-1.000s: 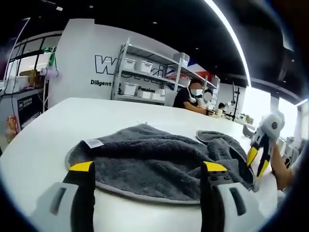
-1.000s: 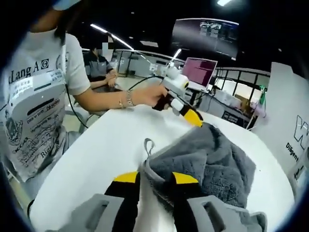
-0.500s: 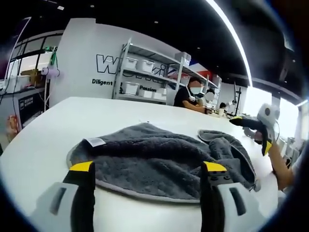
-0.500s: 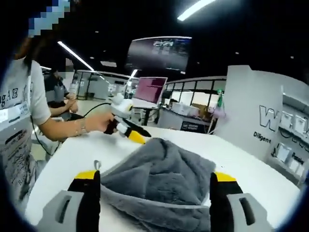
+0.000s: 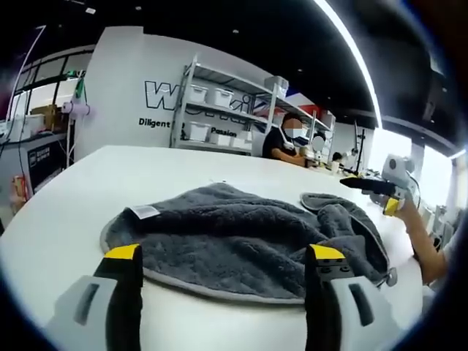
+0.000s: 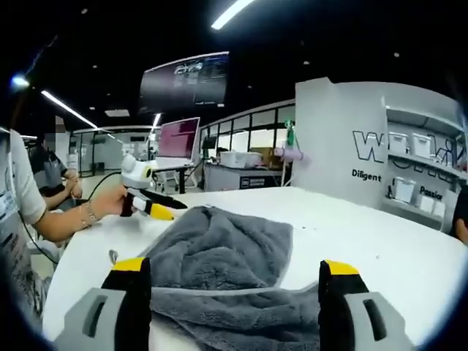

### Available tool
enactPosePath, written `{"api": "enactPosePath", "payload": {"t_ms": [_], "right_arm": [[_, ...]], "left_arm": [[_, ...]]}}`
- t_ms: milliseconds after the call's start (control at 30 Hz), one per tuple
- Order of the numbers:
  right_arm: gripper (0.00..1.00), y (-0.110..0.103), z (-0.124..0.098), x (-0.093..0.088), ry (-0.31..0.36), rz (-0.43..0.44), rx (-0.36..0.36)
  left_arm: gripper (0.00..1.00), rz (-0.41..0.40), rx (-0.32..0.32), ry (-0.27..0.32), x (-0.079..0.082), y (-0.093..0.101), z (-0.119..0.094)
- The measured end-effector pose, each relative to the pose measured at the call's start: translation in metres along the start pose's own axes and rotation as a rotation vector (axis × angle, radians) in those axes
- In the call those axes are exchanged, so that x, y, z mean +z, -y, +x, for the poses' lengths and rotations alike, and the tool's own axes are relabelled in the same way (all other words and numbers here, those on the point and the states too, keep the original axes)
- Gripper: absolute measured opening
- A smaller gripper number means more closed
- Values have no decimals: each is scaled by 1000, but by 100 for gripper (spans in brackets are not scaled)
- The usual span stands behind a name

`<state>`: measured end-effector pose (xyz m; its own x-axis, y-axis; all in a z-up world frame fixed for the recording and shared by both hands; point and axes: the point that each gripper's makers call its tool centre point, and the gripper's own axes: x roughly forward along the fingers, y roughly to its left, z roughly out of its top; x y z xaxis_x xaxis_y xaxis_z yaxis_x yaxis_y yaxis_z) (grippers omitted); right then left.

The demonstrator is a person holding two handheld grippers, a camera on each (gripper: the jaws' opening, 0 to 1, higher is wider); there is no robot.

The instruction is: Fold the towel on the table until its edges align and the towel forms a compact rectangular stack.

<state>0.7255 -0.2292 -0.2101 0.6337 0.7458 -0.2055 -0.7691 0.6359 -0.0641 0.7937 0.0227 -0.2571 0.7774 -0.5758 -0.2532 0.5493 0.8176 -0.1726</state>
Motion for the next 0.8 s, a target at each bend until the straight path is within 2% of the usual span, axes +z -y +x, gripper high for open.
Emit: {"api": "enactPosePath", "payload": {"t_ms": [433,600,800], "right_arm": [[99,6,-7,4,32,45,-16],[99,11,-6,-1,19,59,-28],[99,12,-9,1,34,71,-30]], "left_arm": [[99,72,-24,12,5,6,6],[99,30,-28,31,20,2,10],[99,86,-37,7,37,11,24]]}}
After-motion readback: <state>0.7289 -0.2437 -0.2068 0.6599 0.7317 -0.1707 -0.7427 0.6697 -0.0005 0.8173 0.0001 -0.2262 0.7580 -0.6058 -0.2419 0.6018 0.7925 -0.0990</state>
